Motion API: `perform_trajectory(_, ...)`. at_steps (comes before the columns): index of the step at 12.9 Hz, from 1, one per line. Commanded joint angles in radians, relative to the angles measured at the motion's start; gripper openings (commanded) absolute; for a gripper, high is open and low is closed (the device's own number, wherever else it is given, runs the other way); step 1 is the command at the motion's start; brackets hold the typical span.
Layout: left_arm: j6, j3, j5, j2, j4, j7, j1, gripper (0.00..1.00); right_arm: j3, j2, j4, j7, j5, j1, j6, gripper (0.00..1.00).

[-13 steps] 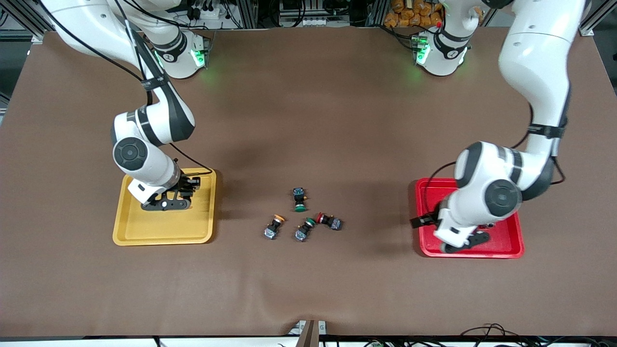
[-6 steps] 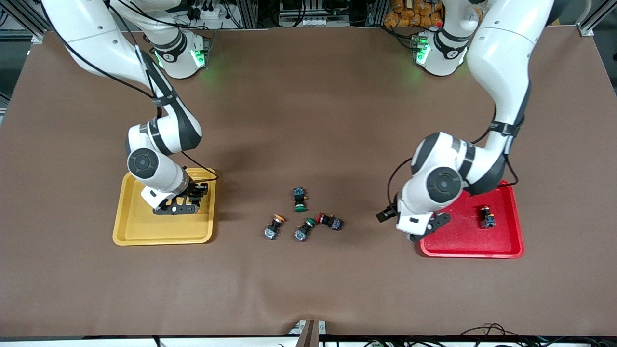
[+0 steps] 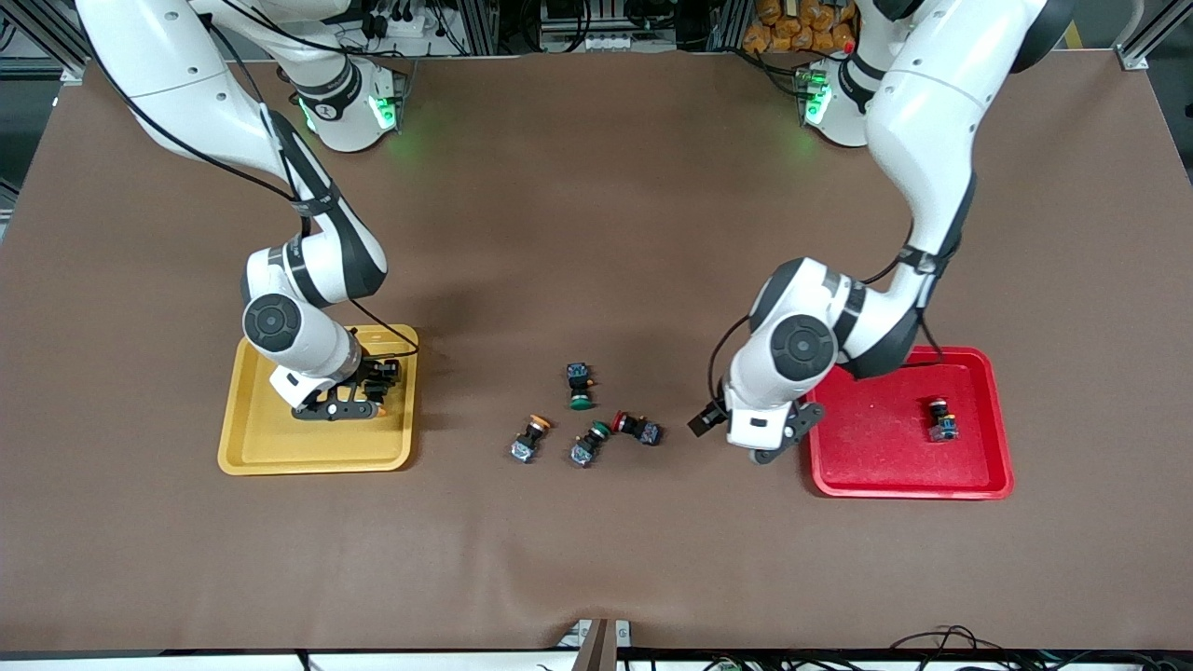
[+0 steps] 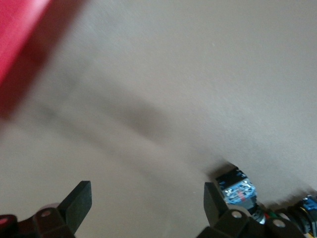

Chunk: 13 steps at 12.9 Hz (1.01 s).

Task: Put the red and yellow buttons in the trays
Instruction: 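Move the left gripper back to the buttons while the right gripper places the yellow button, then grasp a second red button with the left gripper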

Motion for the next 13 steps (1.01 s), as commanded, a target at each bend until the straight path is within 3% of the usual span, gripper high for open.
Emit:
perform_trajectory(1, 0.041, 0.015, -0.002, 0.077, 0.071, -0.072, -0.050, 1.00, 0.017, -0.033, 0.007, -0.004, 0.006, -0.022, -0.015, 1.00)
perform_trajectory(5, 0.043, 0.015, -0.002, 0.103, 0.105, -0.139, -0.071, 1.00, 0.025, -0.074, 0.062, 0.012, 0.008, -0.009, -0.147, 1.00)
perform_trajectory(13, 0.187, 0.023, 0.000, 0.155, 0.113, -0.176, -0.088, 1.00, 0.030, -0.077, 0.142, 0.265, 0.006, 0.130, -0.158, 1.00)
